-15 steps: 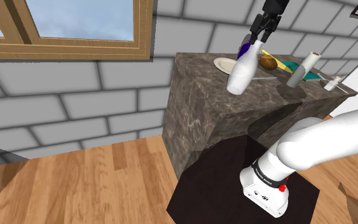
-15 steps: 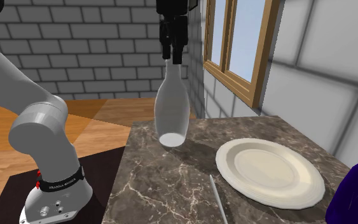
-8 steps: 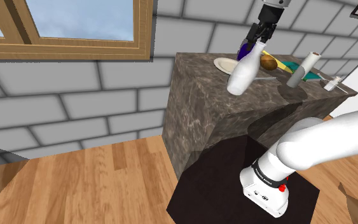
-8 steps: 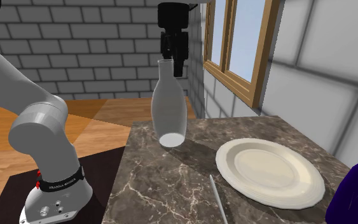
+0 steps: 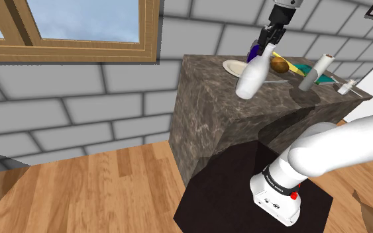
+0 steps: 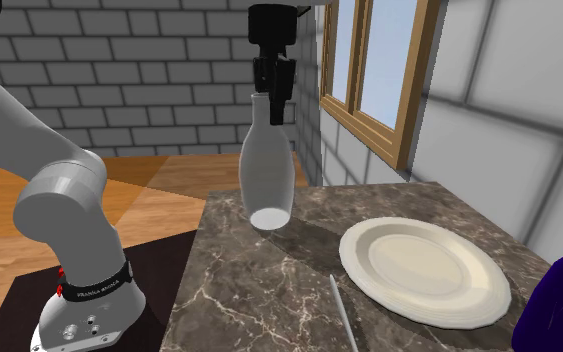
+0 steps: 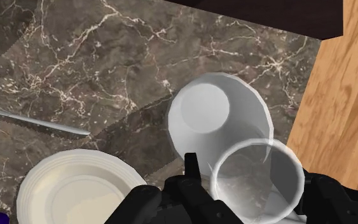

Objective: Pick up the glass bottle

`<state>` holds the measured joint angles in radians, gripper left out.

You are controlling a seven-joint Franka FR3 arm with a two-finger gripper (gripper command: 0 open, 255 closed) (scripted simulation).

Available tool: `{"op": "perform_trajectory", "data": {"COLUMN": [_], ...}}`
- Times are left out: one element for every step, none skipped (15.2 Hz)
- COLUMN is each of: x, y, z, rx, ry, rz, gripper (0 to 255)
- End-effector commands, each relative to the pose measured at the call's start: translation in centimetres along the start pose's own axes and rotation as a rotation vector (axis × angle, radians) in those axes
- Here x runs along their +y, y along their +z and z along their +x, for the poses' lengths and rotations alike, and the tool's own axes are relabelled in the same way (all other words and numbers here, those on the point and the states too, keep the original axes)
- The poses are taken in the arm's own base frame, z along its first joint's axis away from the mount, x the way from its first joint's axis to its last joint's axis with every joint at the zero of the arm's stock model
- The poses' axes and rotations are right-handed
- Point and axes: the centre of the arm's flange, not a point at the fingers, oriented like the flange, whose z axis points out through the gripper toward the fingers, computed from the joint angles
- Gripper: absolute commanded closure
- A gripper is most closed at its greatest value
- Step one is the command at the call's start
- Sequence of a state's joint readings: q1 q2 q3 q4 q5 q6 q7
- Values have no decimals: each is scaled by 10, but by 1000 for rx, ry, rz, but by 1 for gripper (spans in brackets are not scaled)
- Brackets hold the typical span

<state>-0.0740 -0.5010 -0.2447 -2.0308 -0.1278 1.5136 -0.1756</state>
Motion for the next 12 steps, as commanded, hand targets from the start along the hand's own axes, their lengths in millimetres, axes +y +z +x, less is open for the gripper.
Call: {"op": "perform_trajectory", "data": {"x": [0,0,0,0,0,0,0,0,0,0,0,0], "y": [1,1,-4,-9,-14,-20,-25,-30,-36,-41,-46,-51], "z": [0,0,-1,-1,-1,-1,-1,-1,-2,-2,-2,-2], "rx": [-2,-2,-2,-2,-2,-2,-2,-2,-2,-2,-2,-2], "ry": [0,0,0,0,0,0,0,0,0,0,0,0], "rz": [0,0,0,0,0,0,0,0,0,0,0,0], "gripper": [255,255,255,255,255,255,255,255,255,255,255,255]}}
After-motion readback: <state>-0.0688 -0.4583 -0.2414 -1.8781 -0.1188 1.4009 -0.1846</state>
